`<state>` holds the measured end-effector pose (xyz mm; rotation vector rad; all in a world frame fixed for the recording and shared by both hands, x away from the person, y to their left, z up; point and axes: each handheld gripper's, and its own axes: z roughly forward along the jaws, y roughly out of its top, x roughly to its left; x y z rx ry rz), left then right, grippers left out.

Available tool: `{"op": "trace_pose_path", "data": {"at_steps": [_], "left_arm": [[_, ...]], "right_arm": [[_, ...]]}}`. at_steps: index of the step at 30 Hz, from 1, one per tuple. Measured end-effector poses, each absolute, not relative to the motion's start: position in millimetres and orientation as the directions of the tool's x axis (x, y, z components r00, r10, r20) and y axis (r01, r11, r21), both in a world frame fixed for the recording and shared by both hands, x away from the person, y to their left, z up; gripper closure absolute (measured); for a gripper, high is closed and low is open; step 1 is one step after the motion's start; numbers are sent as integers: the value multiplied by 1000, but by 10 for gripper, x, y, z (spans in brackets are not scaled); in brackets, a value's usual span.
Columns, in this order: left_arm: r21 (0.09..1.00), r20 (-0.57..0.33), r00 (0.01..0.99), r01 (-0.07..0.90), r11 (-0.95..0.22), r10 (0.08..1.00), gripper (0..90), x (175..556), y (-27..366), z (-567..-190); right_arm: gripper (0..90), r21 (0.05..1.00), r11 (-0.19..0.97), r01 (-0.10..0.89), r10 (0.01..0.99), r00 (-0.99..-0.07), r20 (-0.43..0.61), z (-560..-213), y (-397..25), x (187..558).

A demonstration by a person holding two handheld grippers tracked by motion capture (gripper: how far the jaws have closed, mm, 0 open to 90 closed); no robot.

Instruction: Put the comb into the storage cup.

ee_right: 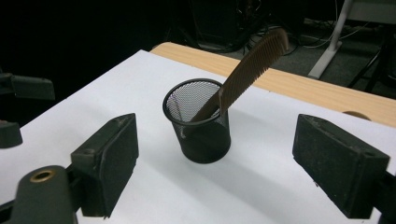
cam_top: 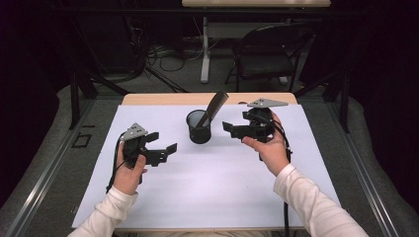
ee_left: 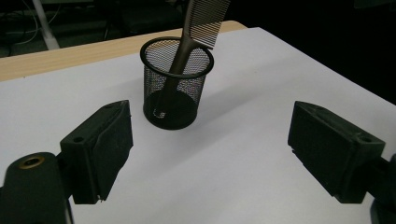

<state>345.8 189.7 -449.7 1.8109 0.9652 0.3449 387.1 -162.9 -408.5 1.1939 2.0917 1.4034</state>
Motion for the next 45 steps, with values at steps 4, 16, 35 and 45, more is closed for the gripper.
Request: {"op": "trace_pose_path", "data": {"at_steps": [4, 16, 35, 45], "left_arm": [[876, -199, 642, 455, -159, 740, 121, 3445, 1942, -4445], [889, -192, 633, 436, -140, 750, 109, 3398, 2130, -4374], [890, -159, 607, 430, -153, 779, 31, 3278, 2454, -4442], [895, -162, 592, 426, -135, 789, 31, 3171, 2616, -4560]], "right_arm": [[106, 879, 149, 453, 797, -581, 164, -4092, -1658, 3804], [66, 888, 207, 411, 770, -628, 111, -4154, -1768, 3579], [0, 901, 216, 376, 790, -610, 65, -4406, -2038, 3252], [0, 909, 213, 359, 811, -584, 40, -4511, -2171, 3094]]}}
